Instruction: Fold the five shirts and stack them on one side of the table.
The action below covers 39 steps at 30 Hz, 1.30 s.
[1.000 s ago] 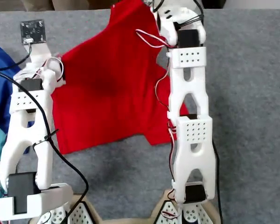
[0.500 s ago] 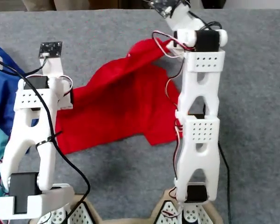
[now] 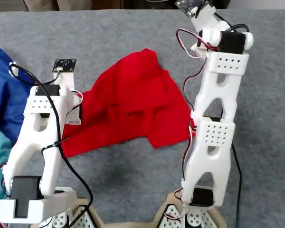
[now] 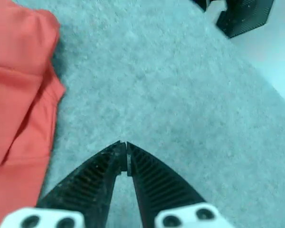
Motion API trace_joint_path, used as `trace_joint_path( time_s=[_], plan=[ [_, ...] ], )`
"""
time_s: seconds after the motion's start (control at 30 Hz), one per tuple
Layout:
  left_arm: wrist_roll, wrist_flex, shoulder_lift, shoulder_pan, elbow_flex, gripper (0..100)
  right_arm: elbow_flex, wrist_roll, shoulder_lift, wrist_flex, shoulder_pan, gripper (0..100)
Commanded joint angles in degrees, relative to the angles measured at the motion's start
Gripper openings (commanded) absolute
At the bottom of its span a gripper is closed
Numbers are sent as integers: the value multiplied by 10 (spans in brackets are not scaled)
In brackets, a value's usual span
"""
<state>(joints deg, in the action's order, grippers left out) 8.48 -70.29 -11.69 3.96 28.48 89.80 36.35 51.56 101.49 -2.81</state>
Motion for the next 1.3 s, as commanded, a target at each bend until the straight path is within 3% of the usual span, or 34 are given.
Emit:
trace_joint_path(
  time_s=[0.0, 0.43, 0.57, 0.73, 0.9, 1.27],
  plan=[
    [-1, 22, -16, -8, -1, 19, -58, 11, -36, 10, 4, 5],
    [-8, 37, -13, -8, -1, 19, -325, 38, -83, 8, 96, 96],
    [-47, 37, -12, -8, 0, 19, -378, -34, -95, 6, 120, 96],
    [-57, 37, -12, -7, 0, 19, -382, -217, -84, 5, 143, 96],
    [-56, 34, -12, -4, 0, 19, -372, -326, -60, -9, 149, 96],
    [-56, 33, -11, -4, 0, 19, -373, -362, 7, -2, 147, 96]
  ],
)
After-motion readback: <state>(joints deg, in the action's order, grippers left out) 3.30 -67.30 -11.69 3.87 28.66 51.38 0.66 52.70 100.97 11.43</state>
